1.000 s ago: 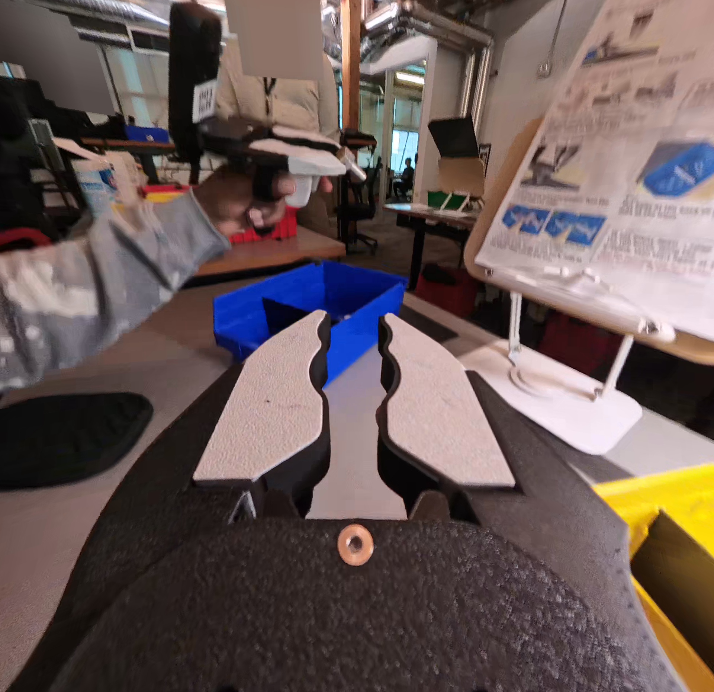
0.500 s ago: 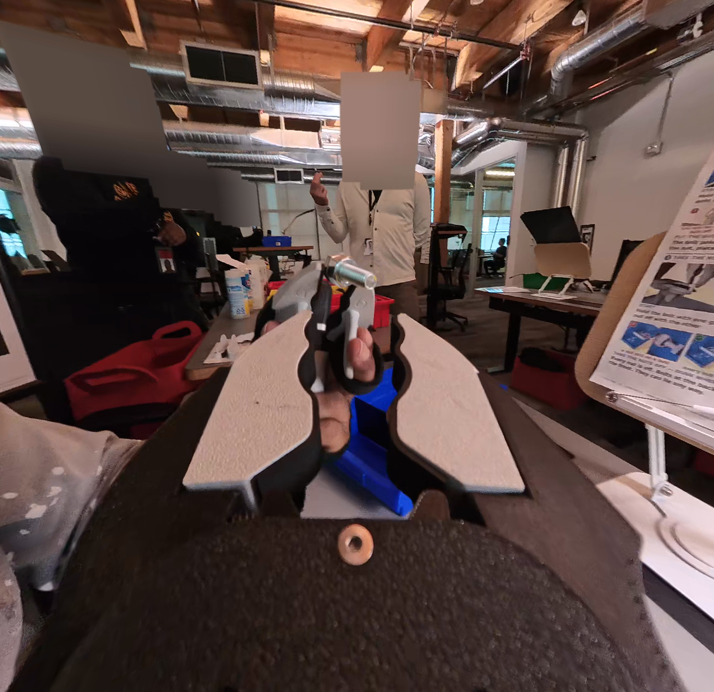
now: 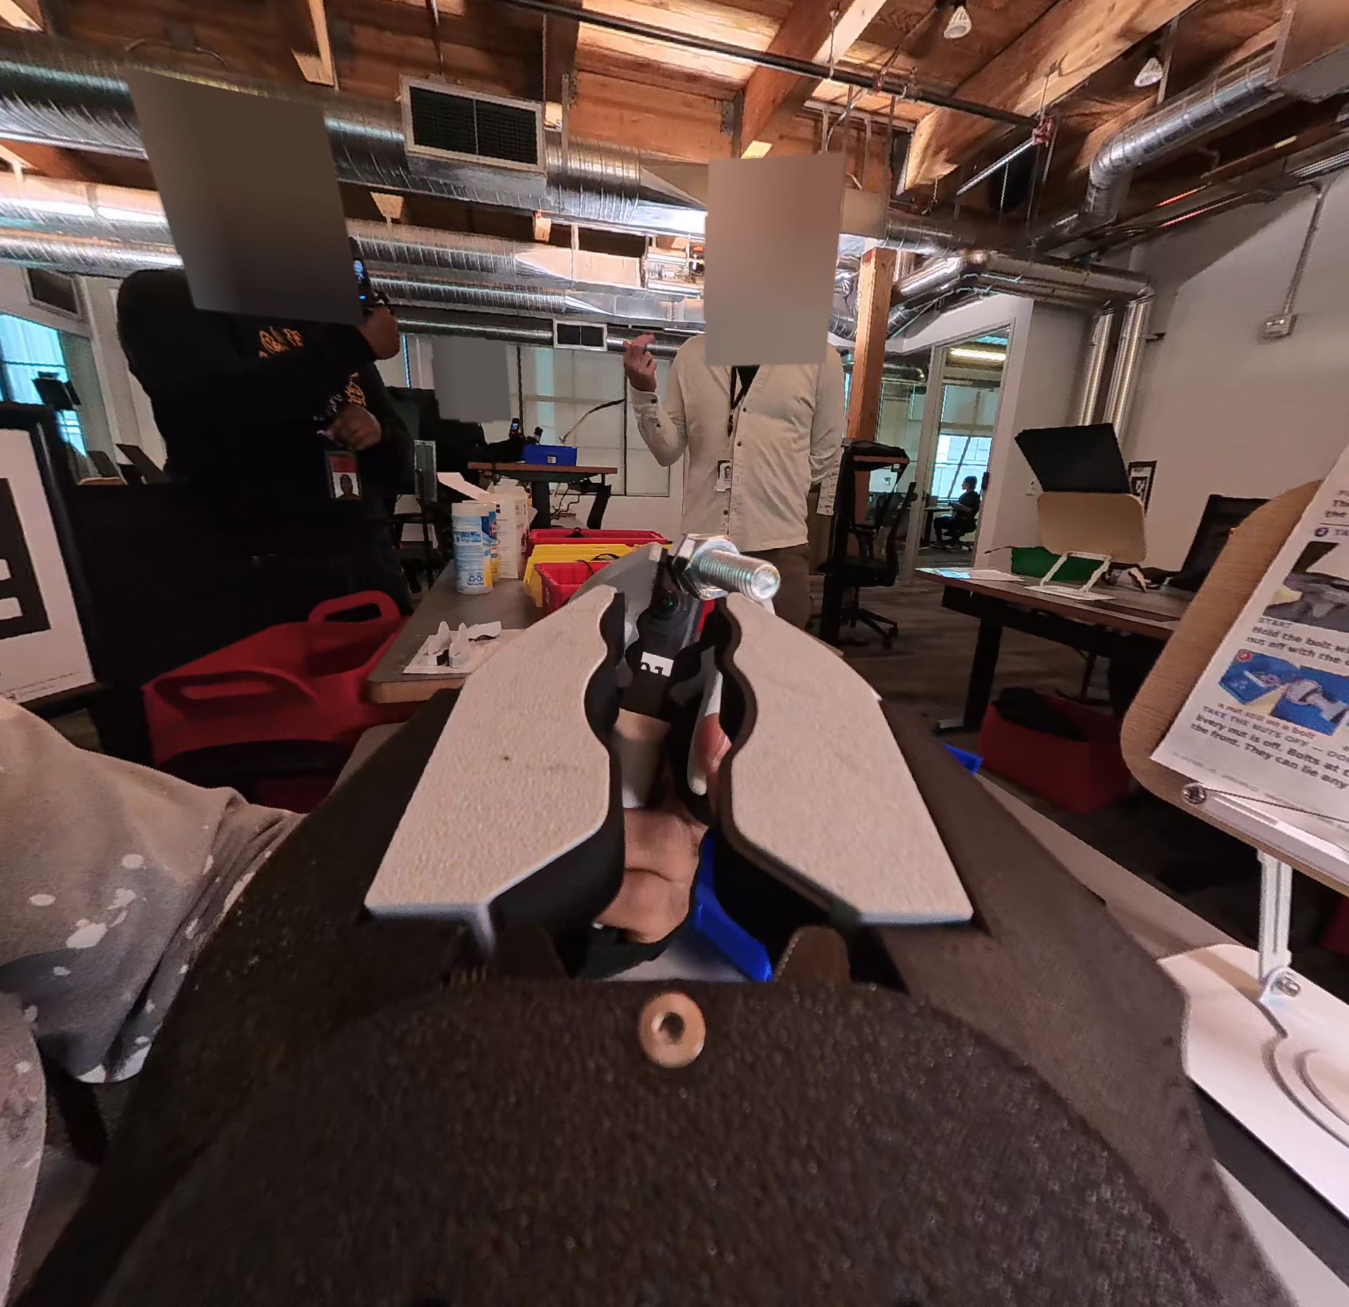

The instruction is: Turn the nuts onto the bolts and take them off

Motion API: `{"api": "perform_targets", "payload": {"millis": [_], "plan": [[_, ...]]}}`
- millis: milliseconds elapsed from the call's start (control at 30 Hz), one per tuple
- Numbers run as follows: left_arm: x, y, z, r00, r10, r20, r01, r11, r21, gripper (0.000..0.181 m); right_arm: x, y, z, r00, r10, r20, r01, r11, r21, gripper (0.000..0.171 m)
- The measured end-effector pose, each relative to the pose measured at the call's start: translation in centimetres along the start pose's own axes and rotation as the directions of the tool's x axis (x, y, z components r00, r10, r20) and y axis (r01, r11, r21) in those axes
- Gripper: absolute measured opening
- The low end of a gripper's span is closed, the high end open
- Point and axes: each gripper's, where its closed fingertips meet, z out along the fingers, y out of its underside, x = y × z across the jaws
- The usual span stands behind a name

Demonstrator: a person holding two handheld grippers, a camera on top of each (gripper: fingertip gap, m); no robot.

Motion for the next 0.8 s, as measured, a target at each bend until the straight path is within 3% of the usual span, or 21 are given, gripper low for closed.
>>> {"api": "perform_targets", "payload": {"millis": [400,533,700,800], "plan": [[-0.3,0.1,-0.3,1.0,0.014,0.005,-0.014,1.0,0.024,0.021,-0.1,0.4,-0.1,1.0,-0.027,0.013,0.027,0.999,-0.023,0.026],[-0.4,-0.7,-0.9,1.0,0.01,-0.012,-0.01,0.998,0.069,0.021,0.6,1.0,-0.3,0.999,0.041,0.032,-0.04,0.999,-0.035,0.028],[0.4,0.2,-0.6,0.997,0.009,-0.073,-0.007,1.0,0.025,0.021,1.3,0.3,-0.7,0.99,0.137,0.036,-0.138,0.99,0.017,0.029],[0.7,1.0,-0.4,0.995,0.021,-0.094,-0.022,1.0,-0.009,0.021,0.7,-0.4,-0.9,0.991,0.121,0.054,-0.123,0.992,0.035,0.017]]}}
